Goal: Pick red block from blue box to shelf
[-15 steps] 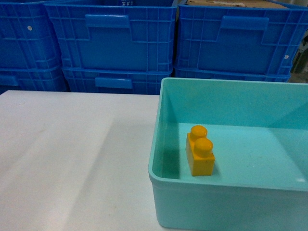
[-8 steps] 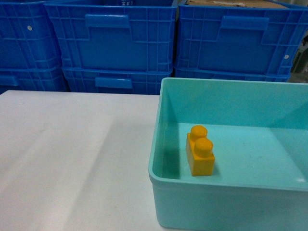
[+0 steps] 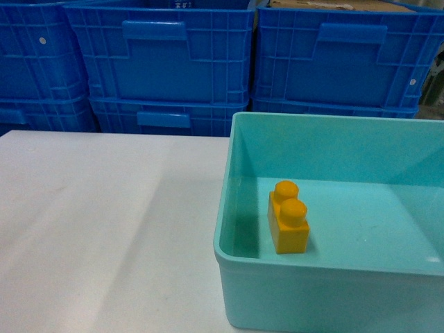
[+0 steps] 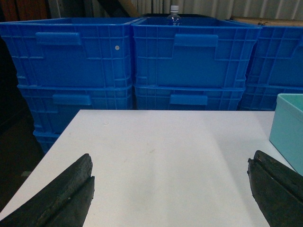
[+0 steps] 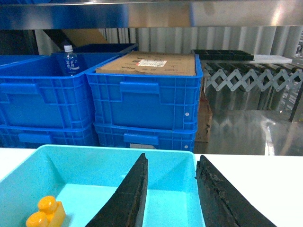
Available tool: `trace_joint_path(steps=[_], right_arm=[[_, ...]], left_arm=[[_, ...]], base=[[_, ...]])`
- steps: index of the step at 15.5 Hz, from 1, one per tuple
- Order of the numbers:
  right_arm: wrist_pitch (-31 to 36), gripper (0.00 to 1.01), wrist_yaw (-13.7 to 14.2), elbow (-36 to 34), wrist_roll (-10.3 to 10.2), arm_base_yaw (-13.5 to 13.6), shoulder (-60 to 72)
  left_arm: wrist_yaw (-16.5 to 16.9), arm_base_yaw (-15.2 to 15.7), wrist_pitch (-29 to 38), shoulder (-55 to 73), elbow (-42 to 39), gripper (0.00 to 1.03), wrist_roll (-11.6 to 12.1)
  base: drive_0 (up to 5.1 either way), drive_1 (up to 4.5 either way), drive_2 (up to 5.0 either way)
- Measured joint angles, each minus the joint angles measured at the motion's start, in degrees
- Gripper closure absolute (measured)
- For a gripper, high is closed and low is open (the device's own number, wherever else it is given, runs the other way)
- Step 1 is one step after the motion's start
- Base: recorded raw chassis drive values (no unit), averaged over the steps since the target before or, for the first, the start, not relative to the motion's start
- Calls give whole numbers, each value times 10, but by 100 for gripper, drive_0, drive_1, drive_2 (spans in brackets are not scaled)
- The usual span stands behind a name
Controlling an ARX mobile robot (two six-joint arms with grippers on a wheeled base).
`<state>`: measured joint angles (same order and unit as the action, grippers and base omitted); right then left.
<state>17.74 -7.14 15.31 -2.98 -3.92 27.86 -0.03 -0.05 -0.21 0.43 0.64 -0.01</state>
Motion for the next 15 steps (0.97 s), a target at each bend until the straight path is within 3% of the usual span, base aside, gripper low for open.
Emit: trace_joint_path(steps=[4, 15], right_arm=[[9, 75, 9, -17, 0, 17, -22], [9, 75, 9, -17, 0, 17, -24]], left_arm=[[0, 0, 0, 0, 0, 5, 0], [0, 0, 0, 0, 0, 5, 0]], base=[[0, 0, 0], [-50, -50, -50]])
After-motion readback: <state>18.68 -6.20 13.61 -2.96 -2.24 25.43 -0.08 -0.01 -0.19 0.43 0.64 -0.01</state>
